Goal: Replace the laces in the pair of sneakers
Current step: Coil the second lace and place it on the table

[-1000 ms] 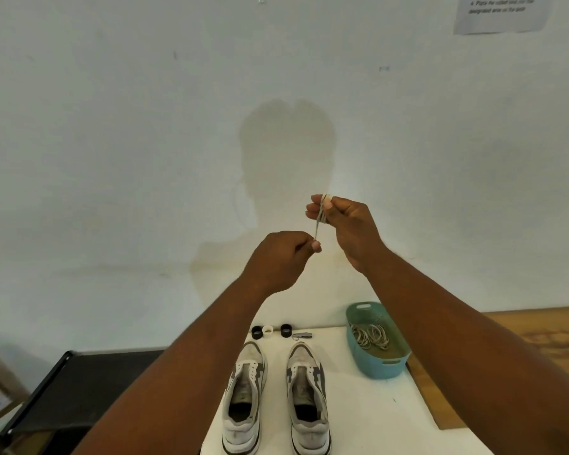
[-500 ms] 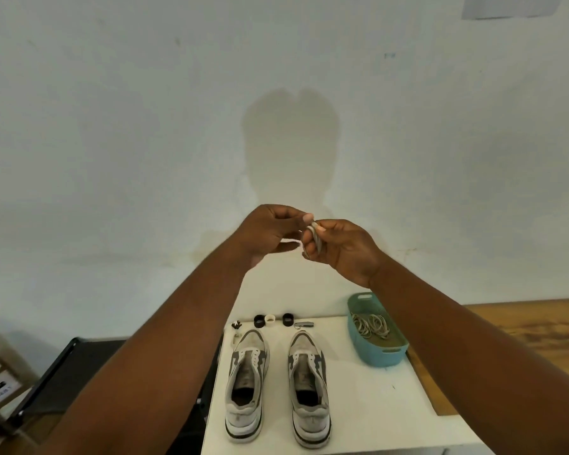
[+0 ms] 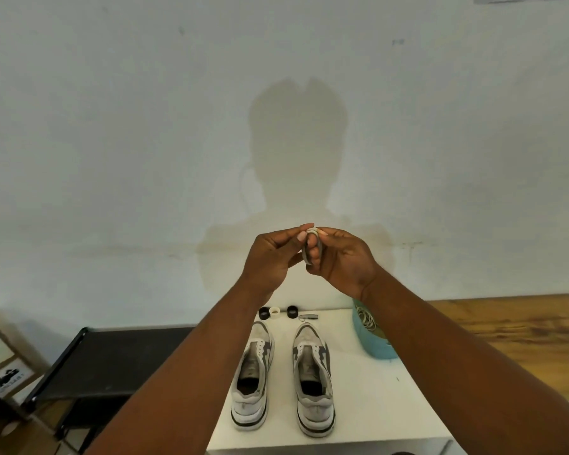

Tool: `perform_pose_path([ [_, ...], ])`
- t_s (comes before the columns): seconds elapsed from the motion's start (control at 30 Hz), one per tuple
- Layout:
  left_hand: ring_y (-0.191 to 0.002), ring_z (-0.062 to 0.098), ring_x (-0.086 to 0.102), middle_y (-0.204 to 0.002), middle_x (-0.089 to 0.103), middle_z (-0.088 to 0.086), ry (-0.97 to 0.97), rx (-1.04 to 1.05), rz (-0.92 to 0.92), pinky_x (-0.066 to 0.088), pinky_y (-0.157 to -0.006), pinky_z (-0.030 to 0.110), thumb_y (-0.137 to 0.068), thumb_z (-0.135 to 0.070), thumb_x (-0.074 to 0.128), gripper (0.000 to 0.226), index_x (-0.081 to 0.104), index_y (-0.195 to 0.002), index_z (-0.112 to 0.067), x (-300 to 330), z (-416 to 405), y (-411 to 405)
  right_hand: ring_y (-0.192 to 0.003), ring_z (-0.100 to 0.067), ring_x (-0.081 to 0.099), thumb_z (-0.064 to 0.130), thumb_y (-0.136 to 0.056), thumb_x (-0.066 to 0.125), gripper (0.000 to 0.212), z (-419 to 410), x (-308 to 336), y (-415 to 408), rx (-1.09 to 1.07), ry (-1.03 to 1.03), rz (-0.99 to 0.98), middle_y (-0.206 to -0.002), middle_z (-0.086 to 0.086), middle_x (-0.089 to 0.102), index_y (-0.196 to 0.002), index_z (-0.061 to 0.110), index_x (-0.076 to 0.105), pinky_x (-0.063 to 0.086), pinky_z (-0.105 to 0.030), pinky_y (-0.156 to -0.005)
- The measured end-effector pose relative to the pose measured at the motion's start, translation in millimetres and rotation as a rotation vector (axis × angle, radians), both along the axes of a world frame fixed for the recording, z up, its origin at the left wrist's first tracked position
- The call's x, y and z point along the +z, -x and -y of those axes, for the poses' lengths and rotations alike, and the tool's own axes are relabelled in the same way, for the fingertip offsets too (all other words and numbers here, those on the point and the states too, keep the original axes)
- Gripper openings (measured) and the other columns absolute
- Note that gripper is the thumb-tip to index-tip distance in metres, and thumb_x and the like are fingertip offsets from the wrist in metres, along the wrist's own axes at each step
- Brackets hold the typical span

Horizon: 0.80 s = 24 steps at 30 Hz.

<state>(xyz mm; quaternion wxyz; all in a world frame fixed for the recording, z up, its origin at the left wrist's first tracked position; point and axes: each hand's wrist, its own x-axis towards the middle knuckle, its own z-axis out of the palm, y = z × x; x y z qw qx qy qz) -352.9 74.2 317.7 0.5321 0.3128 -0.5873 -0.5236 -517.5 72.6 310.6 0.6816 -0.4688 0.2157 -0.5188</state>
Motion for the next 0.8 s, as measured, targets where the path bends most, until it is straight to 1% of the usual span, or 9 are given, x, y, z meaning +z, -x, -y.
perform_pose_path([
  [0.1, -0.104, 0.019, 0.073, -0.106, 0.079, 0.006, 0.131, 0.14, 0.058, 0.056, -0.097, 0.034, -0.098, -0.006, 0.066, 0.026, 0.079, -0.111, -0.025, -8, -3, -3, -0.063, -0.018, 0.053, 0.018, -0.095, 0.05, 0.025, -2, -4, -4, 0.022, -0.002, 0.004, -0.07, -0.005, 0.062, -0.085, 0.006, 0.07, 0.04, -0.031, -0.063],
  [0.17, -0.102, 0.011, 0.074, -0.099, 0.08, -0.006, 0.204, 0.247, 0.163, 0.054, -0.093, 0.024, -0.096, -0.009, 0.07, 0.027, 0.08, -0.103, -0.033, -11, -5, -3, -0.06, -0.018, 0.05, 0.019, -0.093, 0.05, 0.025, -3, -7, -7, 0.027, -0.021, 0.011, -0.066, -0.006, 0.058, -0.079, 0.006, 0.068, 0.038, -0.031, -0.062],
  [0.23, -0.096, 0.003, 0.073, -0.094, 0.079, -0.013, 0.233, 0.325, 0.229, 0.053, -0.086, 0.015, -0.096, -0.01, 0.07, 0.024, 0.08, -0.102, -0.031, -12, -9, -2, -0.058, -0.018, 0.047, 0.019, -0.091, 0.05, 0.025, -4, -8, -10, 0.012, -0.061, 0.013, -0.064, -0.006, 0.055, -0.074, 0.007, 0.065, 0.036, -0.031, -0.061],
  [0.33, -0.089, -0.002, 0.072, -0.09, 0.078, -0.016, 0.232, 0.41, 0.332, 0.053, -0.08, 0.013, -0.097, -0.012, 0.067, 0.02, 0.082, -0.098, -0.026, -15, -14, -1, -0.057, -0.017, 0.044, 0.02, -0.089, 0.047, 0.028, -6, -12, -15, -0.008, -0.164, -0.011, -0.063, -0.004, 0.052, -0.07, 0.01, 0.065, 0.034, -0.031, -0.06],
  [0.4, -0.083, -0.002, 0.071, -0.086, 0.077, -0.016, 0.19, 0.448, 0.394, 0.051, -0.074, 0.012, -0.097, -0.014, 0.065, 0.02, 0.08, -0.092, -0.026, -18, -14, 1, -0.057, -0.015, 0.042, 0.022, -0.091, 0.046, 0.029, -7, -15, -17, 0.005, -0.243, -0.037, -0.064, -0.002, 0.051, -0.071, 0.012, 0.064, 0.033, -0.029, -0.059],
  [0.47, -0.081, 0.002, 0.068, -0.086, 0.074, -0.013, 0.09, 0.468, 0.446, 0.048, -0.069, 0.014, -0.098, -0.014, 0.061, 0.019, 0.075, -0.09, -0.024, -20, -14, 5, -0.054, -0.011, 0.041, 0.025, -0.092, 0.046, 0.029, -8, -15, -19, 0.009, -0.339, -0.085, -0.063, 0.002, 0.049, -0.07, 0.015, 0.062, 0.029, -0.026, -0.055],
  [0.57, -0.084, 0.01, 0.066, -0.089, 0.071, -0.007, -0.031, 0.443, 0.452, 0.047, -0.071, 0.022, -0.099, -0.012, 0.055, 0.017, 0.067, -0.091, -0.019, -24, -15, 12, -0.045, -0.006, 0.038, 0.034, -0.093, 0.051, 0.033, -8, -12, -26, -0.044, -0.487, -0.15, -0.056, 0.007, 0.047, -0.065, 0.018, 0.058, 0.024, -0.019, -0.046],
  [0.7, -0.079, 0.01, 0.063, -0.089, 0.069, -0.001, -0.096, 0.398, 0.428, 0.046, -0.068, 0.022, -0.099, -0.007, 0.047, 0.017, 0.063, -0.098, -0.013, -26, -18, 12, -0.039, -0.004, 0.038, 0.035, -0.092, 0.057, 0.034, -5, -17, -43, -0.238, -0.58, -0.127, -0.053, 0.007, 0.049, -0.063, 0.018, 0.058, 0.02, -0.015, -0.039],
  [0.8, -0.086, 0.016, 0.064, -0.095, 0.069, 0.003, -0.111, 0.377, 0.48, 0.049, -0.071, 0.027, -0.098, -0.006, 0.047, 0.017, 0.061, -0.102, -0.013, -29, -17, 9, -0.039, -0.006, 0.036, 0.027, -0.091, 0.061, 0.027, -6, -24, -62, -0.444, -0.589, -0.054, -0.057, 0.005, 0.053, -0.066, 0.015, 0.062, 0.022, -0.017, -0.039],
])
